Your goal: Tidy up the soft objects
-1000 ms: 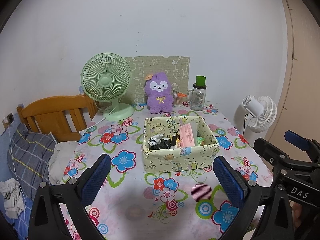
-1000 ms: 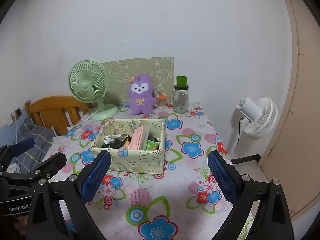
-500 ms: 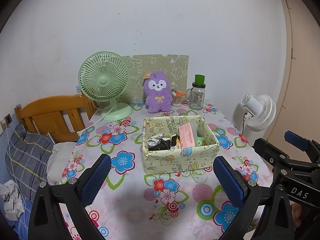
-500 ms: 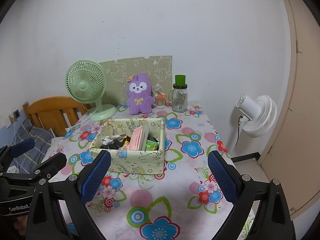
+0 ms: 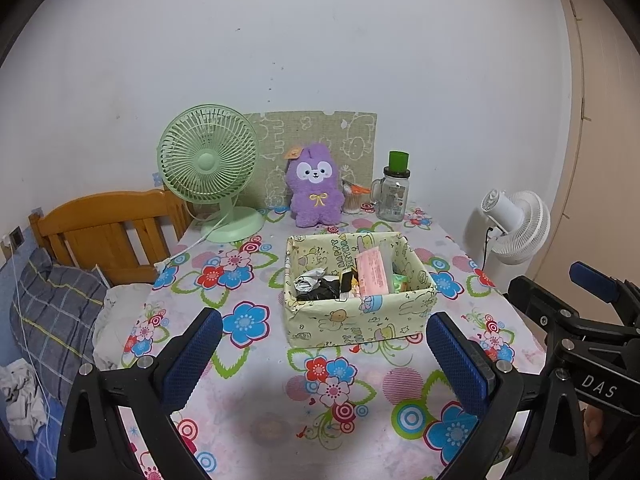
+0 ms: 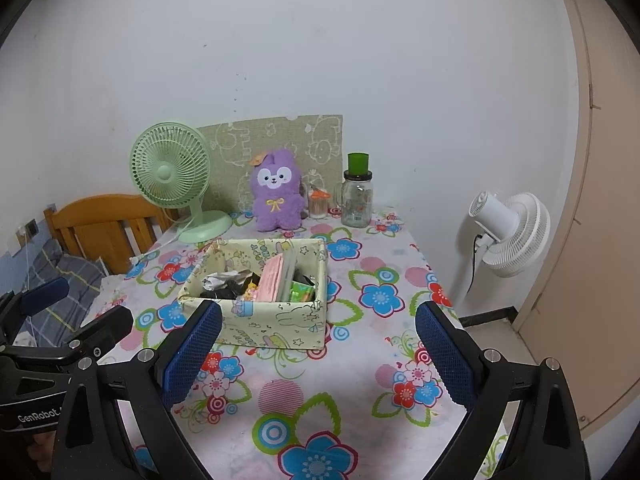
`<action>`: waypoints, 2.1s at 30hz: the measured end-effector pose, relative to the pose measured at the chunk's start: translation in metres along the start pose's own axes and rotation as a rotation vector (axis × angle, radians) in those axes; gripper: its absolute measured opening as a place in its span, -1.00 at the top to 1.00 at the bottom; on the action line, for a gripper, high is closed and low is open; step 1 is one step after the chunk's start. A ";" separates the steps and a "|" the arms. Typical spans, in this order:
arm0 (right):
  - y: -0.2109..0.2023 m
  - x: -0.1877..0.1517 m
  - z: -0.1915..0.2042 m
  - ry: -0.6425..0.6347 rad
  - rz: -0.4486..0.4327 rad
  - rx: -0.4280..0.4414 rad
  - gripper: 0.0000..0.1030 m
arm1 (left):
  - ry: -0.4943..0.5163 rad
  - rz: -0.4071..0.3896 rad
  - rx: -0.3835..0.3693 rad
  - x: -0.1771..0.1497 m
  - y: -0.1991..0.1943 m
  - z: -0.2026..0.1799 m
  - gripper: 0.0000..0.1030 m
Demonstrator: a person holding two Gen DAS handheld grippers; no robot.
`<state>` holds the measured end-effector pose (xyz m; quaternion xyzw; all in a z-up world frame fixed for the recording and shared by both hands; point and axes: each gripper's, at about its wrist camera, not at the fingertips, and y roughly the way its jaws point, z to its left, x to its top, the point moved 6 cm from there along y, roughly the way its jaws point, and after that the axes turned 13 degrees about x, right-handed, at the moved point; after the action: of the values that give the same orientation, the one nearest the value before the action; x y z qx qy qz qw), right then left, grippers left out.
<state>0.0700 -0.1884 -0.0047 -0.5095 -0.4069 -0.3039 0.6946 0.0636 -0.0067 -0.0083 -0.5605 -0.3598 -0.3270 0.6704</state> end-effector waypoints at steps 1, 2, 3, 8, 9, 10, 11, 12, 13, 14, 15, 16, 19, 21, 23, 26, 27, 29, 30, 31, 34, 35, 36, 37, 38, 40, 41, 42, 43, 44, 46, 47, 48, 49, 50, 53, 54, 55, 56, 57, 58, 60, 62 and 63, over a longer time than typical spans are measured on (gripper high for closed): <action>0.000 0.000 0.000 0.001 0.000 0.000 -0.92 | 0.001 0.000 0.000 0.000 0.001 0.001 -0.99; 0.000 0.000 0.000 0.001 0.000 0.002 -0.92 | 0.002 0.001 0.000 0.000 0.001 0.001 -0.99; -0.001 0.001 0.001 0.000 -0.001 0.002 -0.92 | 0.002 0.001 0.000 0.000 0.001 0.001 -0.99; -0.002 0.001 0.001 0.000 -0.003 0.003 -0.92 | 0.002 0.000 0.000 0.000 0.001 0.001 -0.99; -0.002 0.001 0.002 0.000 -0.002 0.003 -0.92 | 0.001 0.000 0.000 0.000 0.001 0.002 -0.99; -0.002 0.001 0.002 -0.001 -0.002 0.004 -0.92 | 0.001 0.000 0.001 0.000 0.001 0.002 -0.99; -0.001 0.001 0.002 -0.001 -0.002 0.004 -0.92 | 0.001 0.002 0.001 0.000 0.001 0.002 -0.99; -0.001 0.001 0.002 -0.001 -0.001 0.007 -0.92 | -0.001 0.003 0.000 0.000 0.001 0.003 -0.99; -0.001 0.001 0.002 0.000 0.002 0.008 -0.92 | -0.002 0.006 -0.001 0.000 0.001 0.003 -0.99; 0.000 0.002 0.002 0.002 0.006 0.010 -0.92 | -0.003 0.008 -0.001 0.001 0.001 0.003 -0.99; 0.000 0.002 0.003 0.001 0.006 0.009 -0.92 | -0.003 0.008 -0.001 0.001 0.001 0.004 -0.99; 0.000 0.002 0.003 0.000 0.005 0.008 -0.92 | -0.003 0.007 0.001 0.002 0.000 0.004 -0.99; 0.001 0.003 0.003 -0.001 0.003 0.008 -0.92 | -0.004 0.005 0.001 0.004 0.000 0.004 -0.99; 0.001 0.003 0.003 0.000 0.002 0.010 -0.92 | -0.004 0.005 0.001 0.004 0.001 0.005 -0.99; 0.001 0.003 0.003 -0.001 0.001 0.009 -0.92 | -0.004 0.005 -0.001 0.004 0.000 0.005 -0.99; 0.002 0.003 0.003 -0.001 -0.001 0.013 -0.92 | -0.004 0.005 0.001 0.004 0.001 0.005 -0.99; 0.002 0.004 0.003 -0.001 -0.001 0.013 -0.92 | -0.004 0.005 0.001 0.004 0.001 0.005 -0.99; 0.002 0.004 0.003 -0.003 0.000 0.013 -0.92 | -0.005 0.005 0.001 0.004 0.001 0.005 -0.99; 0.002 0.003 0.003 -0.002 -0.001 0.012 -0.92 | -0.006 0.005 0.001 0.004 0.000 0.005 -0.99; 0.001 0.003 0.003 -0.002 -0.001 0.013 -0.92 | -0.006 0.005 0.000 0.004 0.000 0.005 -0.99; 0.001 0.004 0.003 -0.004 -0.003 0.013 -0.92 | -0.005 0.005 0.001 0.004 0.000 0.005 -0.99; 0.002 0.004 0.003 -0.005 -0.003 0.013 -0.92 | -0.004 0.005 0.001 0.003 0.000 0.005 -0.99; 0.002 0.004 0.003 -0.004 -0.003 0.013 -0.92 | -0.004 0.005 0.000 0.003 0.000 0.005 -0.99; 0.001 0.004 0.003 -0.004 -0.003 0.013 -0.92 | -0.004 0.005 0.000 0.004 0.000 0.005 -0.99; 0.002 0.004 0.003 -0.005 -0.003 0.013 -0.92 | -0.004 0.005 0.001 0.003 0.000 0.006 -0.99; 0.001 0.003 0.003 -0.003 -0.003 0.014 -0.92 | -0.004 0.004 0.000 0.003 0.000 0.006 -0.99; 0.002 0.004 0.003 -0.002 -0.003 0.014 -0.92 | -0.005 0.005 0.001 0.003 0.000 0.005 -0.99; 0.001 0.004 0.003 -0.003 -0.003 0.014 -0.92 | -0.004 0.004 0.001 0.003 0.000 0.006 -0.99; 0.001 0.004 0.003 -0.004 -0.003 0.014 -0.92 | -0.004 0.005 0.001 0.004 0.001 0.005 -0.99; 0.001 0.003 0.003 -0.004 -0.003 0.013 -0.92 | -0.005 0.005 0.002 0.004 0.001 0.005 -0.99; 0.002 0.004 0.003 -0.004 -0.003 0.014 -0.92 | -0.005 0.004 0.003 0.005 0.001 0.005 -0.99; 0.002 0.004 0.003 -0.004 -0.003 0.014 -0.92 | -0.005 0.004 0.003 0.005 0.001 0.005 -0.99; 0.002 0.004 0.003 -0.004 -0.004 0.014 -0.92 | -0.004 0.004 0.003 0.004 0.001 0.006 -0.99; 0.002 0.004 0.003 -0.004 -0.004 0.014 -0.92 | -0.004 0.004 0.003 0.004 0.001 0.005 -0.99; 0.003 0.004 0.003 -0.005 -0.003 0.015 -0.92 | -0.004 0.004 0.002 0.004 0.001 0.005 -0.99; 0.002 0.004 0.003 -0.005 -0.003 0.014 -0.92 | -0.004 0.004 0.002 0.004 0.001 0.006 -0.99; 0.002 0.004 0.003 -0.005 -0.003 0.014 -0.92 | -0.005 0.005 0.002 0.004 0.001 0.005 -0.99; 0.002 0.004 0.004 -0.004 -0.003 0.014 -0.92 | -0.005 0.005 0.003 0.005 0.001 0.005 -0.99; 0.003 0.004 0.003 -0.004 -0.002 0.014 -0.92 | -0.004 0.004 0.003 0.004 0.001 0.005 -0.99; 0.003 0.004 0.003 -0.003 -0.003 0.013 -0.92 | -0.005 0.004 0.003 0.004 0.002 0.006 -0.99; 0.002 0.004 0.003 -0.004 -0.003 0.014 -0.92 | -0.005 0.004 0.003 0.004 0.001 0.006 -0.99; 0.002 0.004 0.003 -0.004 -0.004 0.014 -0.92 | -0.005 0.005 0.002 0.004 0.002 0.005 -0.99; 0.002 0.003 0.004 -0.004 -0.003 0.013 -0.92 | -0.004 0.005 0.003 0.004 0.002 0.006 -0.99; 0.002 0.003 0.004 -0.004 -0.003 0.013 -0.92 | -0.004 0.005 0.003 0.004 0.002 0.006 -0.99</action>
<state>0.0725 -0.1843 -0.0021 -0.5049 -0.4113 -0.3013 0.6965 0.0663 -0.0011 -0.0055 -0.5611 -0.3602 -0.3238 0.6712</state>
